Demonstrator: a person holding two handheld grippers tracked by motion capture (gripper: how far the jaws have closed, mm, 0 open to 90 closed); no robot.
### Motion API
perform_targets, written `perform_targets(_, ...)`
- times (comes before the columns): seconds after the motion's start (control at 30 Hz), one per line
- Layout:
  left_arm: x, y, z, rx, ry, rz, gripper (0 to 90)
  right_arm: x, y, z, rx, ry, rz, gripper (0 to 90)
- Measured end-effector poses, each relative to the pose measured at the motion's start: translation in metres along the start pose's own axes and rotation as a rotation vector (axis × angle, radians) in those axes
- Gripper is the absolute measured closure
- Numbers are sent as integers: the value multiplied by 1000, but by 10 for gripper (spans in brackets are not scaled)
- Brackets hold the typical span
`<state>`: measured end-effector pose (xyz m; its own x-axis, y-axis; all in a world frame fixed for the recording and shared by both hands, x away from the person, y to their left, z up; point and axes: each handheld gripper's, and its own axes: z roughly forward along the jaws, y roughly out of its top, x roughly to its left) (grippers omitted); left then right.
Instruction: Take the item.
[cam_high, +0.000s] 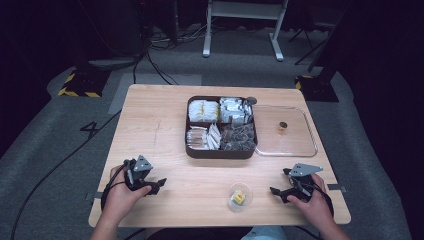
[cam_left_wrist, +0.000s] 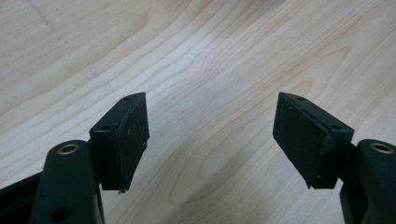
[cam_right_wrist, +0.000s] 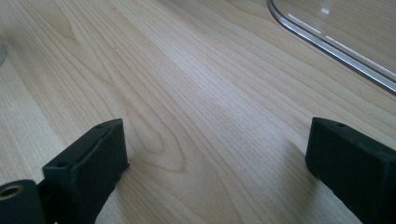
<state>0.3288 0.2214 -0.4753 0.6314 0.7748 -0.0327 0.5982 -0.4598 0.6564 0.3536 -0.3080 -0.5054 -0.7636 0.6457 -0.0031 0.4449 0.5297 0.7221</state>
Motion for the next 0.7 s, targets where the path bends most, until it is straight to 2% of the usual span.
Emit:
perform_targets(0.13, 6, -8, 3, 28, 10, -21, 266, 0, 0, 0, 0, 0, 0, 56)
perform_targets(0.27, 11, -16, 8, 59, 34, -18, 245, 0, 0, 0, 0, 0, 0, 56)
perform_targets(0.33, 14, -20, 11, 27, 37, -21, 202, 0, 0, 0, 0, 0, 0, 56)
perform_targets(0.43, 15, -22, 13, 5, 43, -22, 163, 0, 0, 0, 0, 0, 0, 56)
perform_targets(0.47, 15, -25, 15, -31, 46, -33, 146, 0, 0, 0, 0, 0, 0, 56)
perform_targets(0.5, 15, -26, 16, -41, 54, -35, 125, 0, 0, 0, 0, 0, 0, 56)
perform_targets(0.57, 13, -26, 16, -41, 65, -47, 122, 0, 0, 0, 0, 0, 0, 56)
perform_targets(0.7, 13, -26, 16, -41, 68, -46, 122, 0, 0, 0, 0, 0, 0, 56)
